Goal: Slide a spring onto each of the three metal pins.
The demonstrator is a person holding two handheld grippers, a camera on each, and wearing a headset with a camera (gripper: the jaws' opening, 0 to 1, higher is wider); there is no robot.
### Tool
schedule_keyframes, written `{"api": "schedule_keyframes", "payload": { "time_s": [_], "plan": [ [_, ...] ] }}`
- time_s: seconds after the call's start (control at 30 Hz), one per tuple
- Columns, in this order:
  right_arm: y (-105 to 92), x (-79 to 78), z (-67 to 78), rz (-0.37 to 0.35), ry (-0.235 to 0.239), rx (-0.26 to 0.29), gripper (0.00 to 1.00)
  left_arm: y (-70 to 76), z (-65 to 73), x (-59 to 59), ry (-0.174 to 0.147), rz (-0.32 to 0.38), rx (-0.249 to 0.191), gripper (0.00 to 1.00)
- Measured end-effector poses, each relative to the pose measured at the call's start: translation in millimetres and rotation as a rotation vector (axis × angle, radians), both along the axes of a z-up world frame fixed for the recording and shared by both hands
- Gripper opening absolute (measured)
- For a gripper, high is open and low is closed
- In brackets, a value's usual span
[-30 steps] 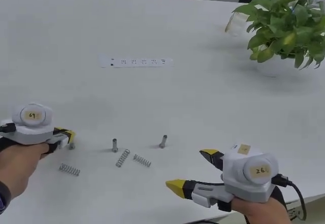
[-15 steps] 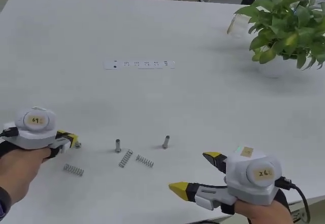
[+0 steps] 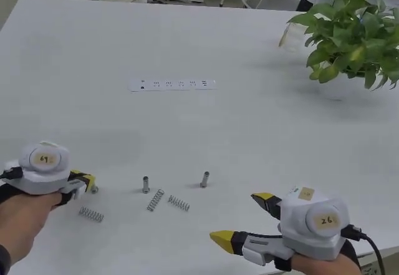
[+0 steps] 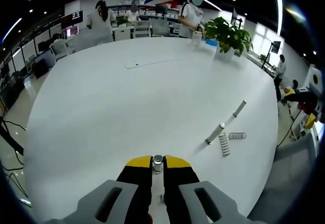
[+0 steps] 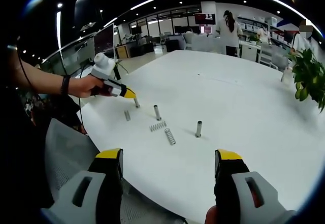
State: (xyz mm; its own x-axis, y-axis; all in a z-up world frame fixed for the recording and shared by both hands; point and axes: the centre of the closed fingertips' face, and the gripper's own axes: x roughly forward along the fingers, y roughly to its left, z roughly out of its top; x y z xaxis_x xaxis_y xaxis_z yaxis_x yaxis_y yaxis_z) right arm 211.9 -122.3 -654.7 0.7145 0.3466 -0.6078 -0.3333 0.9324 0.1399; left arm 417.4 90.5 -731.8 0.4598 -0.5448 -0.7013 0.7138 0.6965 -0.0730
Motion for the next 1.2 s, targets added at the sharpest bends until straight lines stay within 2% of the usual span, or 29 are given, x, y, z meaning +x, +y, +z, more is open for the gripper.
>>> {"api": "schedule_keyframes", "payload": {
  "time_s": [0.33,0.43,0.67,1.2],
  "plan": [
    [0.0,-1.3,-2.2,-0.003,0.002,0.005,0.72,6.0,-4.5,-5.5,-0.003,-0.007,0.023,0.00],
    [0.1,-2.8,-4.0,-0.002,0.007,0.004,0.72,7.4,-3.8,-7.1,-0.007,-0.002,0.017,0.00],
    [0.1,-5.0,-6.6,-0.002,0.013,0.007,0.72,7.4,-3.5,-9.9,-0.022,-0.018,0.030,0.00],
    [-0.1,-5.5,-7.6,-0.003,0.014,0.008,0.72,4.6,-5.6,-11.6,-0.017,-0.020,0.035,0.00]
  ]
}}
